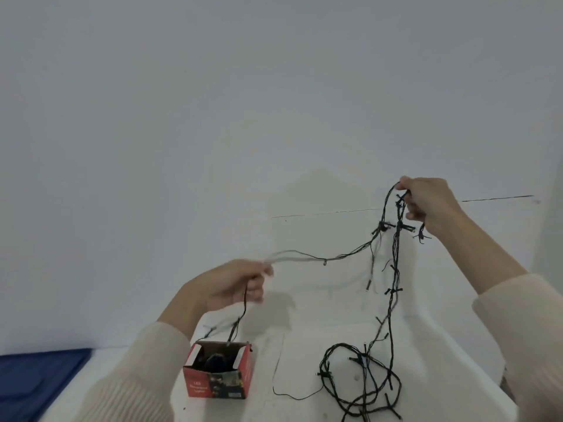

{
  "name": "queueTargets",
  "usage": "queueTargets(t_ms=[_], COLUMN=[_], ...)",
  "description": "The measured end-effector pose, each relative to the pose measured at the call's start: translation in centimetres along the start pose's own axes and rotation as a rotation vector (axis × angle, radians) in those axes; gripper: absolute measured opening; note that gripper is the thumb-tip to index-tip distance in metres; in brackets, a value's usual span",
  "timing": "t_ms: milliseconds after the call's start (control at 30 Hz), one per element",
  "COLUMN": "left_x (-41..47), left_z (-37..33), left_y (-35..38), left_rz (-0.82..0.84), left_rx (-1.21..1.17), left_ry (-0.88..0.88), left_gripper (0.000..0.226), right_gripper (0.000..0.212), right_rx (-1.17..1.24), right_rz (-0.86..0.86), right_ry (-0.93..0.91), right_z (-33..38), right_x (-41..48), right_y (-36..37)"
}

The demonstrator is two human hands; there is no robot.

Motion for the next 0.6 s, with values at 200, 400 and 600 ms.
queueTargets(t_ms=[200,400,600], left_x=[1.6,3.1,4.0], left_z=[-3.9,-3.8,-5.2], left_y=[3.8,8.6,9.9], left_rz=[-0.051,0.014,0.041], left_rx=[-0.572,-0.605,-0.16], left_ry=[0.101,-0.034,0.004], left_gripper=[0.019,0.028,0.032], right_gripper=[0.017,0.029,0.023], right_rx=[-0.53,-0.319,-0.424], right_rz=[0.353,0.392,0.802], right_ry=[-0.058,-0.218,-0.408], right_z=[0.3,3.3,2.6], right_x=[-1.8,-5.4,-10.8], right_y=[2.0,4.1,5.4])
Point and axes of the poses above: each hand's wrist, its own x-axis towards the middle knuckle, its own y-axis out of the palm, z = x × y, the point moved 2 cm from there along x, towards the middle knuckle, and after that the axes turned 13 degrees about -x, right-handed, at the moved point
